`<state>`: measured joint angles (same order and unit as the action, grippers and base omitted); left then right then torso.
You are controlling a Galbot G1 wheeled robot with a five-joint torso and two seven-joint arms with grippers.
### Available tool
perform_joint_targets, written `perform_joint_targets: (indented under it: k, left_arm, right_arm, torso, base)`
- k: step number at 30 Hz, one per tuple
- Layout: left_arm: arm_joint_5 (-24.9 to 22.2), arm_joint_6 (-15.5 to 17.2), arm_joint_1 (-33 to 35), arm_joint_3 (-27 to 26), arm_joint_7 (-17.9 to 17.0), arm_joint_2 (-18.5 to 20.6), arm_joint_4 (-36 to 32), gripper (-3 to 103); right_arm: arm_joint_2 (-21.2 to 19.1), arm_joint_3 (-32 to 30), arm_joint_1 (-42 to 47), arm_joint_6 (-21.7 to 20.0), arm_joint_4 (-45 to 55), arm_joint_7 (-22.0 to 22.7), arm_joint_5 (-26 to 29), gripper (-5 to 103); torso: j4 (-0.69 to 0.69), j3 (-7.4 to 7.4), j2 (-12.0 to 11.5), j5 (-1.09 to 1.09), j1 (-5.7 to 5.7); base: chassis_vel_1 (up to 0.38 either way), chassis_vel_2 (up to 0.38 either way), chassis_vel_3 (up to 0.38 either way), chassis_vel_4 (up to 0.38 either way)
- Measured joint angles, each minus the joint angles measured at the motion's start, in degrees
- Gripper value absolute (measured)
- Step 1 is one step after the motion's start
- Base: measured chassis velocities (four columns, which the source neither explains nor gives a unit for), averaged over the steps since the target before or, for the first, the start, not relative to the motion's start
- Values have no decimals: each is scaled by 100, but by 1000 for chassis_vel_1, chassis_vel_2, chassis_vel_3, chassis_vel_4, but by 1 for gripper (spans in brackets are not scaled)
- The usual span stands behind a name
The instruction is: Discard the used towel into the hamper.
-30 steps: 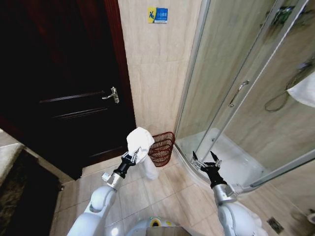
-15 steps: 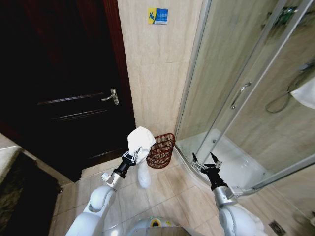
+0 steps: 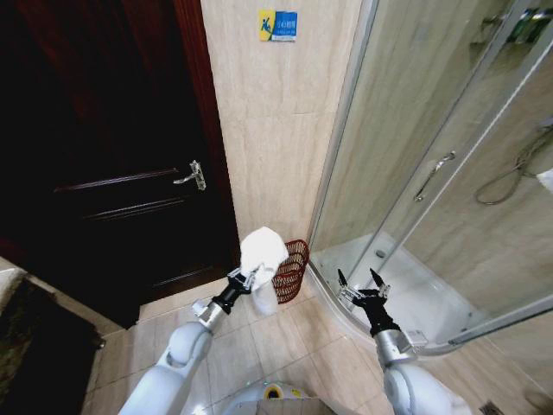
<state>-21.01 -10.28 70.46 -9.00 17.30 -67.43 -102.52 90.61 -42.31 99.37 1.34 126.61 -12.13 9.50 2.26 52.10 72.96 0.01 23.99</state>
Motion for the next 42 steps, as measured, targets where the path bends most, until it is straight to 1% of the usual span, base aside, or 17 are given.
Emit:
perform_joint_targets:
  k: [2, 4, 6, 7, 8, 10, 11, 13, 14, 16, 17, 20, 24, 27, 28, 37, 42]
  left_arm:
    - [3, 119, -527, 473, -316, -31, 354, 9]
    - [-8, 163, -1102, 814, -614, -108, 787, 9]
    - [-8, 149, -1589, 1034, -848, -211, 1260, 9]
    - [-8, 149, -1589, 1034, -848, -211, 1260, 9]
    - [-4, 107, -1838, 1120, -969, -281, 1587, 9]
    - [31, 32, -2125, 1172, -1046, -370, 2028, 9]
    - [31, 32, -2125, 1172, -1046, -370, 2028, 9]
    - [35, -92, -2380, 1201, -1057, -475, 2512, 9]
    - [35, -92, -2380, 1201, -1057, -475, 2512, 9]
    - [11, -207, -2578, 1207, -1008, -612, 2904, 9]
    - [-30, -233, -2612, 1205, -968, -654, 2977, 9]
    - [-132, -235, -2608, 1199, -915, -690, 2974, 9]
    - [-192, -178, -2479, 1173, -823, -655, 2768, 9]
    - [-186, -172, -2347, 1115, -734, -617, 2689, 9]
    - [-186, -172, -2347, 1115, -734, -617, 2689, 9]
    - [-145, -184, -2236, 1061, -675, -618, 2632, 9]
    - [-111, -185, -2207, 1060, -645, -620, 2598, 9]
  right_arm:
    - [17, 2, 75, 37, 46, 3, -8, 100]
    - [55, 4, 158, 81, 91, 25, -22, 100]
    - [92, 0, 228, 152, 102, 58, -47, 100]
    - [92, 0, 228, 152, 102, 58, -47, 100]
    - [127, -15, 270, 179, 104, 65, -86, 100]
    - [149, -30, 312, 191, 105, 69, -140, 100]
    - [149, -30, 312, 191, 105, 69, -140, 100]
    - [151, -33, 336, 205, 104, 84, -218, 100]
    - [151, -33, 336, 205, 104, 84, -218, 100]
    - [152, -35, 343, 218, 98, 93, -308, 100]
    - [152, -36, 343, 218, 98, 98, -324, 100]
    - [152, -44, 335, 203, 99, 106, -352, 100]
    - [154, -53, 269, 120, 101, 115, -402, 100]
    - [157, -8, 192, 44, 97, 116, -473, 100]
    - [157, -8, 192, 44, 97, 116, -473, 100]
    - [156, 19, 169, 12, 58, 114, -483, 100]
    - [155, 9, 186, 27, 33, 111, -457, 100]
  torso:
    - [-2, 2, 1, -1, 3]
    - [-4, 4, 2, -1, 7]
    - [-4, 5, 3, 0, 9]
    - [-4, 5, 3, 0, 9]
    - [-4, 5, 4, 0, 10]
    - [-2, 6, 5, 0, 11]
    - [-2, 6, 5, 0, 11]
    - [-1, 6, 7, 0, 10]
    - [-1, 6, 7, 0, 10]
    - [-1, 7, 9, 0, 10]
    - [-2, 7, 10, 0, 10]
    - [-2, 7, 10, -1, 10]
    - [-1, -12, -27, 0, -7]
    - [0, -70, -143, 0, -64]
    - [0, -70, -143, 0, -64]
    - [-1, -245, -472, -1, -219]
    - [-2, -309, -595, -1, -277]
  base:
    - [0, 0, 0, 0]
    - [0, 0, 0, 0]
    - [0, 0, 0, 0]
    - [0, 0, 0, 0]
    - [0, 0, 0, 0]
    - [0, 0, 0, 0]
    - [0, 0, 0, 0]
    - [0, 0, 0, 0]
    - [0, 0, 0, 0]
    - [0, 0, 0, 0]
    - [0, 0, 0, 0]
    - [0, 0, 0, 0]
    - [0, 0, 0, 0]
    - [0, 0, 0, 0]
    - [0, 0, 0, 0]
    - [0, 0, 0, 0]
    - [0, 0, 0, 0]
